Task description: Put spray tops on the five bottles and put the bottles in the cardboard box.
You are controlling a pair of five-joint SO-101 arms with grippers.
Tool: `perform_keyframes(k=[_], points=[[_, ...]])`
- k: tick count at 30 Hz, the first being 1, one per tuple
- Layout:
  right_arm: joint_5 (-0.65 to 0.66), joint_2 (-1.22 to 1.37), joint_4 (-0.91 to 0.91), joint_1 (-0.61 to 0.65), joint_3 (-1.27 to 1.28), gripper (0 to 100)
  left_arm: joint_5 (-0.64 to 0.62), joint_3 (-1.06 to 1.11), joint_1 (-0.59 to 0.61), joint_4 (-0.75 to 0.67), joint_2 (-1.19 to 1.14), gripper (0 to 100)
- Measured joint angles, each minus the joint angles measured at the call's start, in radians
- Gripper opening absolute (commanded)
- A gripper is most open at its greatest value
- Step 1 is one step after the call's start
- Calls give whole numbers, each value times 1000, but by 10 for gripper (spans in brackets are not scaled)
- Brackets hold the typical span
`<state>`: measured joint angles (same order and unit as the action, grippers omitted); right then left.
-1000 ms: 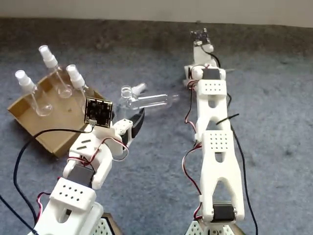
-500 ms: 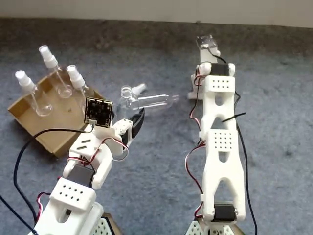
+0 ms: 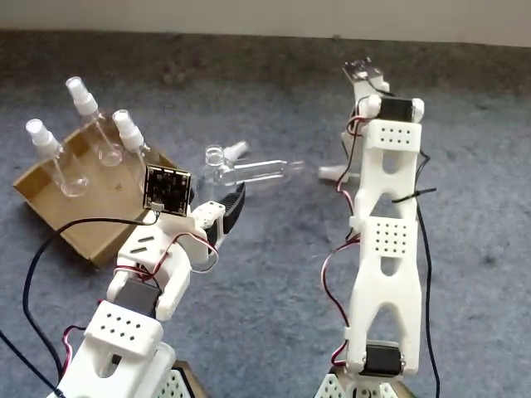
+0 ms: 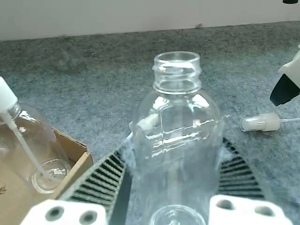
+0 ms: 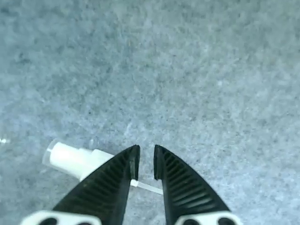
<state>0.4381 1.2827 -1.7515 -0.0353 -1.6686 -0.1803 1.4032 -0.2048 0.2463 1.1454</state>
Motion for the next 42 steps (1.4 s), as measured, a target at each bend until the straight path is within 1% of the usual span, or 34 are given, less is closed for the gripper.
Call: perform_keyframes(k=[6,14,21,23,26,29,33,38,42], points=[[9,-54,-2,-3,0,50,0,0,0,0,0,112],[9,-206,-2,-3,9,50,0,0,0,-6,0,112],[-23,-382,-2,-3,325,55,0,0,0,-9,0,112],[29,-391,-2,-3,364,98,0,0,0,-12,0,112],[121,-416,-2,-3,381,198,0,0,0,-12,0,112],[137,-433,-2,-2,402,262,0,0,0,-12,0,112],[169,-437,-2,6,460,275,0,0,0,-12,0,112],[339,-437,-2,52,485,275,0,0,0,-12,0,112],[439,-437,-2,87,525,275,0,0,0,-12,0,112]])
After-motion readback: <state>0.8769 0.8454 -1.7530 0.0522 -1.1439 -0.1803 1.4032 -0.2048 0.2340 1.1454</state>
